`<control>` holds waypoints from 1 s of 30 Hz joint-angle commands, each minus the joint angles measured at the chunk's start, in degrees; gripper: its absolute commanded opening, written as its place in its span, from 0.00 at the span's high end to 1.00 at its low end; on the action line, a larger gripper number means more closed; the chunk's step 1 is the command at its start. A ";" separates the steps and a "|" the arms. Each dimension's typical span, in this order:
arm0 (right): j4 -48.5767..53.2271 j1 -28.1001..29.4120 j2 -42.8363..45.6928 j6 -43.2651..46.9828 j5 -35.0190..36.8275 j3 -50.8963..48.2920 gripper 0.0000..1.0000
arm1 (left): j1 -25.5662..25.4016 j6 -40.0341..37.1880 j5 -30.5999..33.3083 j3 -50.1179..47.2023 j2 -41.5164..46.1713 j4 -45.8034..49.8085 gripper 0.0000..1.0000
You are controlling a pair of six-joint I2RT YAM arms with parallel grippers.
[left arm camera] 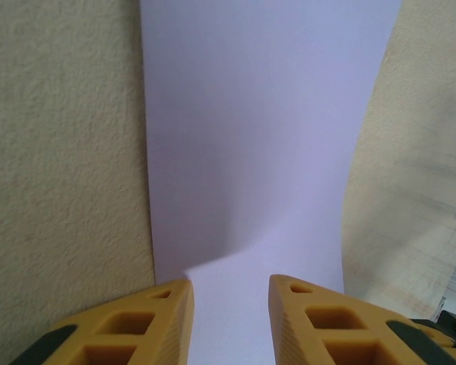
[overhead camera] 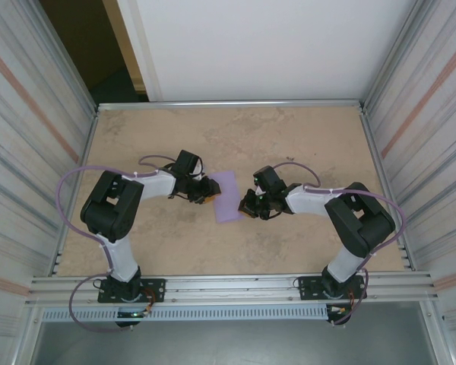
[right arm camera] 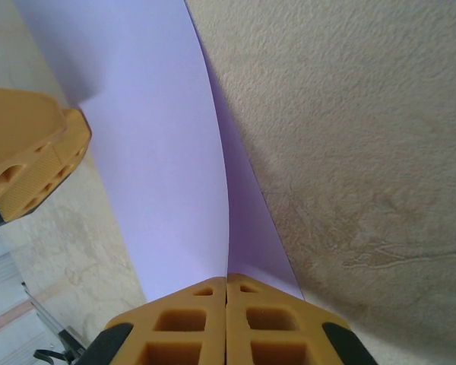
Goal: Fold a paper plane with a square sheet of paper (pick it up from the middle)
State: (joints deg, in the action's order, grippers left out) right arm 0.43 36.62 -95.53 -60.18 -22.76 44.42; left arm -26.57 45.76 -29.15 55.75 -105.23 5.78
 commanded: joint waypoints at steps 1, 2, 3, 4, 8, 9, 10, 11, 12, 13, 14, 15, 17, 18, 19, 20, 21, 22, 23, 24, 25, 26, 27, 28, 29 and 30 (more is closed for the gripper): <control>2.46 -0.59 2.03 -1.21 0.31 -0.68 0.99 | 0.12 -1.28 -0.89 1.28 -0.03 0.92 0.68; 2.48 -0.66 2.29 -1.33 0.35 -0.98 1.00 | 0.12 -1.57 -1.42 1.37 0.41 0.05 0.68; 2.60 -0.60 2.68 -1.42 0.35 -1.23 1.00 | 0.11 -1.64 -1.73 1.32 1.07 -0.92 0.68; 2.82 -0.68 2.93 -1.49 0.49 -1.35 1.00 | 0.11 -1.64 -1.85 1.37 1.47 -1.52 0.68; 3.68 -0.74 5.17 -1.94 1.39 -2.79 1.00 | 0.12 -2.32 -0.73 1.68 1.75 -2.03 0.68; 3.93 -0.78 5.75 -2.04 1.47 -3.17 1.00 | 0.18 -2.49 -0.64 1.90 1.17 -1.94 0.69; 4.17 -0.91 6.09 -2.04 1.42 -3.37 1.00 | 0.20 -2.45 -0.63 1.98 0.79 -1.93 0.70; 4.47 -0.85 6.46 -2.04 1.41 -3.54 1.00 | 0.24 -2.36 -0.86 2.00 0.28 -2.25 0.71; 4.58 -0.87 6.82 -1.96 1.28 -3.77 1.00 | 0.27 -2.26 -0.94 1.87 -0.26 -2.72 0.72; 4.71 -0.88 6.93 -1.96 1.17 -3.82 1.00 | 0.26 -2.17 -1.17 1.95 -0.68 -2.87 0.73; 4.68 -0.87 7.07 -1.87 1.06 -3.81 1.00 | 0.20 -2.14 -1.22 2.12 -1.12 -2.88 0.74; 4.67 -0.77 6.95 -1.79 0.88 -3.75 1.00 | 0.24 -2.12 -1.26 2.26 -1.55 -2.97 0.75; 4.52 -0.73 6.77 -1.69 0.71 -3.49 1.00 | 0.13 -2.16 -1.64 2.47 -2.29 -2.97 0.77; 4.41 -0.55 6.62 -1.61 0.52 -3.26 1.00 | 0.11 -2.17 -2.03 2.69 -2.76 -2.88 0.78; 4.35 -0.49 6.44 -1.45 0.48 -2.97 1.00 | 0.13 -2.26 -2.14 2.77 -3.02 -2.75 0.78; 4.45 -0.31 6.20 -1.28 0.40 -2.58 1.00 | 0.11 -2.25 -2.23 2.82 -3.34 -2.43 0.79; 4.50 -0.10 5.98 -0.97 0.31 -2.06 1.00 | 0.14 -2.26 -2.08 2.93 -3.68 -1.94 0.80; 4.65 0.07 5.73 -0.70 0.22 -1.49 1.00 | 0.08 -2.36 -1.91 3.05 -4.01 -1.34 0.80; 4.79 0.22 5.44 -0.42 0.12 -0.87 1.00 | 0.13 -2.59 -1.73 3.14 -4.19 -0.78 0.81; 4.93 0.42 5.08 -0.10 0.19 -0.26 1.00 | 0.11 -2.63 -1.62 3.06 -4.39 -0.45 0.81; 4.94 0.52 4.71 0.11 0.09 0.28 1.00 | 0.12 -2.60 -1.53 2.85 -4.46 -0.42 0.81; 4.85 0.70 4.25 0.35 -0.15 0.96 1.00 | 0.18 -2.67 -1.45 2.79 -4.55 -0.21 0.81; 4.77 0.83 3.64 0.54 -0.31 1.72 1.00 | 0.13 -2.69 -1.24 2.70 -4.67 -0.06 0.81; 4.63 0.99 3.05 0.74 -0.44 2.40 1.00 | 0.11 -2.69 -1.11 2.60 -4.72 0.15 0.82; 4.46 1.20 2.29 0.83 -0.67 3.11 1.00 | 0.11 -2.69 -1.01 2.49 -4.78 0.23 0.82; 4.20 1.39 1.53 0.93 -0.81 3.91 1.00 | 0.11 -2.76 -0.89 2.40 -4.82 0.34 0.82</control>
State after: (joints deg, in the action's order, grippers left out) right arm 4.27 37.34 -91.98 -60.82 -22.79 45.82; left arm -26.57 44.64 -30.85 58.00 -108.73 3.20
